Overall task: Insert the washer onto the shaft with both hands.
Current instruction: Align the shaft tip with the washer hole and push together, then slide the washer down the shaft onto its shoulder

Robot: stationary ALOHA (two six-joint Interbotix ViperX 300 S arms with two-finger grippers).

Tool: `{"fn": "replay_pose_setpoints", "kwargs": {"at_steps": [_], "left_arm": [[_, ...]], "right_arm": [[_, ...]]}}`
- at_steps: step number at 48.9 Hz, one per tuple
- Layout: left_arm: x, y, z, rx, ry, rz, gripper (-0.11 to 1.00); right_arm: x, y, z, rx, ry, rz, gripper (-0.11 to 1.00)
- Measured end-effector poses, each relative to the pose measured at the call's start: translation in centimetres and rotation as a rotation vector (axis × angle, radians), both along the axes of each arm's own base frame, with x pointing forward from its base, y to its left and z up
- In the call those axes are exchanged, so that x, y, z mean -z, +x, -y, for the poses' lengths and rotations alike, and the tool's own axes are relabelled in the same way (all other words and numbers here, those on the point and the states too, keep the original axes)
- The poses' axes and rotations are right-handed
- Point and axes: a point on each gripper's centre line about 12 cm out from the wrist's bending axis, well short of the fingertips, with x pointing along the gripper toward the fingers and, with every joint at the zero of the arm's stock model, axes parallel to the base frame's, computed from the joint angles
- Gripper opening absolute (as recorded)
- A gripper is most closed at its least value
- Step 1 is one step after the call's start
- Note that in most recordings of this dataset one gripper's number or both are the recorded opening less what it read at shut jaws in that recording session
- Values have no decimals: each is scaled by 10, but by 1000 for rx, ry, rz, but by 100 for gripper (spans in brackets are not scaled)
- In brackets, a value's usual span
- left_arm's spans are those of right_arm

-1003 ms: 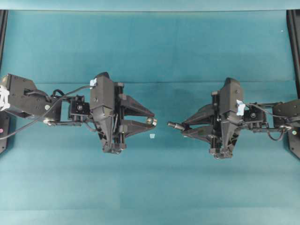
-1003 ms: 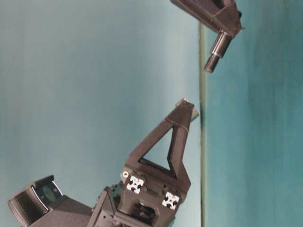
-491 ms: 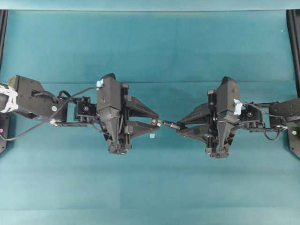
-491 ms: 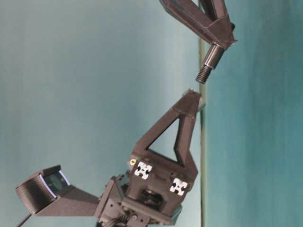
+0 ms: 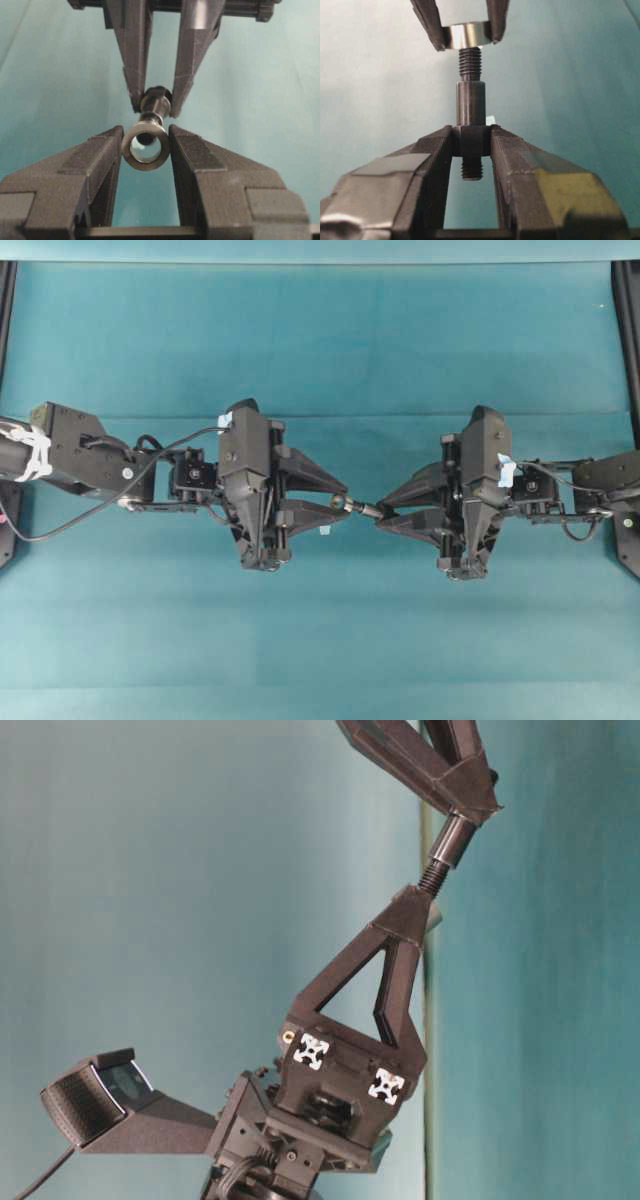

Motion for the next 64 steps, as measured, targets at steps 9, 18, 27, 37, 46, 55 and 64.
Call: {"fn": "replay_pose_setpoints", "kwargs": {"at_steps": [9,18,27,37,46,55,64], "left_arm": [[2,1,0,-2,-3,-3,37],[1,2,1,-1,-4,-2,37],[2,5,1,1,-3,0,37],[2,9,2,4,-3,3,37],[3,12,5,10,-4,2,37],[3,15,7,15,-4,5,37],[2,17,8,16,-5,9,37]], "right_arm": [[0,0,0,-2,-2,6,0],[-3,2,0,0,-1,29,0],[-4,2,0,-1,-2,35,0],[-3,2,0,-1,-2,35,0],[-4,2,-1,-3,-2,37,0],[-3,3,-2,-8,-4,32,0],[-2,5,-3,-15,-9,26,0]]}}
